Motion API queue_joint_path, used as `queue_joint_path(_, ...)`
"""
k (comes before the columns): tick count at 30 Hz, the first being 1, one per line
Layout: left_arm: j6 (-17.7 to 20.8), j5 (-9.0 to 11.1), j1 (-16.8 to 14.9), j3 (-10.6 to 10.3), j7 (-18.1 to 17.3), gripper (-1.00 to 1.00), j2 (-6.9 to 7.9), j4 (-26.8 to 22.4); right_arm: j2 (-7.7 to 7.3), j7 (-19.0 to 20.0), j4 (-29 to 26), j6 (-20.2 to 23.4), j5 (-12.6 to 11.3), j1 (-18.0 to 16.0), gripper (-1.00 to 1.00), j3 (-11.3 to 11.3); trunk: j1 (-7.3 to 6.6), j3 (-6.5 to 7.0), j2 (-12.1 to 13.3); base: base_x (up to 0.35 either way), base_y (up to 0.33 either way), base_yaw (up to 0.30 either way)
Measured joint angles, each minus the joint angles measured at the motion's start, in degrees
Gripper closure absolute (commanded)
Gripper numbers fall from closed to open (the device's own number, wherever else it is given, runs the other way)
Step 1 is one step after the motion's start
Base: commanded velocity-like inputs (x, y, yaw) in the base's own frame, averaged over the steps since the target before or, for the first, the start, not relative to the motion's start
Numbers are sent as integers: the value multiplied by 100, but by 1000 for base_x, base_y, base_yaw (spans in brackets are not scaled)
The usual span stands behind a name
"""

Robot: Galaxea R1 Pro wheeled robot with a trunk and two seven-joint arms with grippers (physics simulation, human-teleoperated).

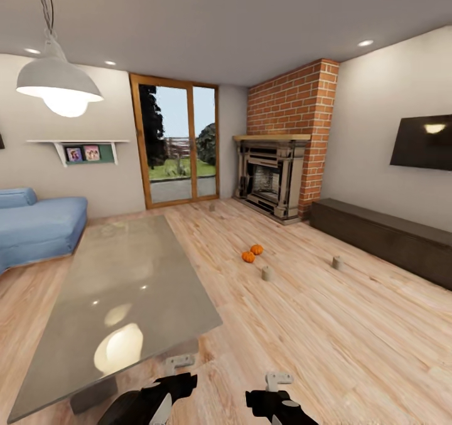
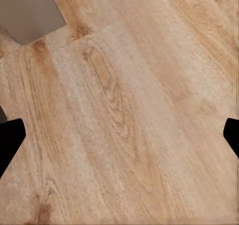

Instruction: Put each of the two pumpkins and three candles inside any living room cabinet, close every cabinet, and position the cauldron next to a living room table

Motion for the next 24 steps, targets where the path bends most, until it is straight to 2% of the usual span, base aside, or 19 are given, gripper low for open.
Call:
queue_joint_path(8, -5, -8, 1, -30, 2, -100, 2, -27, 0, 0, -7, 0, -9, -1, -100, 0, 2, 32, 0, -88, 0, -230)
queue_joint_path(11, -4, -8, 1, -31, 2, -100, 3, -31, 0, -4, -7, 4, -73, -2, -100, 0, 3, 34, 0, -248, 0, -54)
queue_joint_path(17, -2, -8, 1, -31, 2, -100, 4, -33, 0, -1, -6, 17, -456, -7, -100, 2, 3, 6, 0, -258, 0, -10)
queue_joint_path(24, -2, -8, 2, -31, 2, -100, 7, -33, -5, -3, -5, 23, -523, -8, -100, -5, 2, -58, 0, -180, 0, -3)
